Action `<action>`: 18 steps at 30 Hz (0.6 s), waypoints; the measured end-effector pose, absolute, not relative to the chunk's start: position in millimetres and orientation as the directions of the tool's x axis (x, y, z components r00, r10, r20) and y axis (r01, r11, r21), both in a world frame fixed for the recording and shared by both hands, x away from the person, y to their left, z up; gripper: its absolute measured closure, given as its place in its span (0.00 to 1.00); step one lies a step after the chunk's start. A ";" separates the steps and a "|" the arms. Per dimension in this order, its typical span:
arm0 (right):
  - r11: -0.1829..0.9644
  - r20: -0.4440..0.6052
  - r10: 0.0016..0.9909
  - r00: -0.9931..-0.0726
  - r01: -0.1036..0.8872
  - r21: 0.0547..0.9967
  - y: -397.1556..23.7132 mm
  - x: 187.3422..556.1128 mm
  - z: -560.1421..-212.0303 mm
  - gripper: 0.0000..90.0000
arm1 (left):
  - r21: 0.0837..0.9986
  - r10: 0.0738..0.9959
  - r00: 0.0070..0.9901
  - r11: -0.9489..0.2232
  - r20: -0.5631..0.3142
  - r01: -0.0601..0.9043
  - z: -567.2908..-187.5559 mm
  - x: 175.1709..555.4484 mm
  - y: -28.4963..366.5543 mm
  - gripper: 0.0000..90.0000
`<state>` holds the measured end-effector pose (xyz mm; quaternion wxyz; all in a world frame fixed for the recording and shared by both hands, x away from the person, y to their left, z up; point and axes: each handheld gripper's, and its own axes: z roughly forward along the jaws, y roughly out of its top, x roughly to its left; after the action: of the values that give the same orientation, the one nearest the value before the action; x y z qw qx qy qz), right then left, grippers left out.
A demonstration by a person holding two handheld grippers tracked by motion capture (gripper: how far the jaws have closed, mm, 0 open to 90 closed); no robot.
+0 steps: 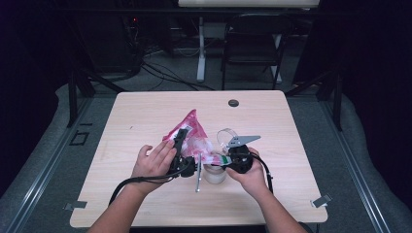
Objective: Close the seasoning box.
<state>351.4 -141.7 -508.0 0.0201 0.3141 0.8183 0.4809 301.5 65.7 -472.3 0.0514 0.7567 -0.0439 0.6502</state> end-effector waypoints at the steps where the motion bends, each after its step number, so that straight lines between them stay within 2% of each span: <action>1: 0.338 0.270 0.535 -0.800 0.496 0.800 -141.8 351.4 -508.0 1.00 | 0.018 -0.002 0.151 -0.991 0.989 -0.134 -471.9 301.6 65.5 0.72; 8: 0.345 0.266 0.533 -0.803 0.494 0.798 -142.1 351.7 -508.2 1.00 | 0.010 -0.013 0.169 -0.991 0.985 -0.133 -470.8 302.7 65.3 0.72; 18: 0.347 0.266 0.533 -0.803 0.494 0.797 -141.8 351.2 -508.0 1.00 | -0.054 -0.078 0.172 -0.989 0.982 -0.139 -467.1 303.3 64.2 0.71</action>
<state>351.2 -141.8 -508.0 0.0204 0.3132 0.8203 0.4781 303.3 64.2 -467.1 0.0239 0.7652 -0.0710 0.6394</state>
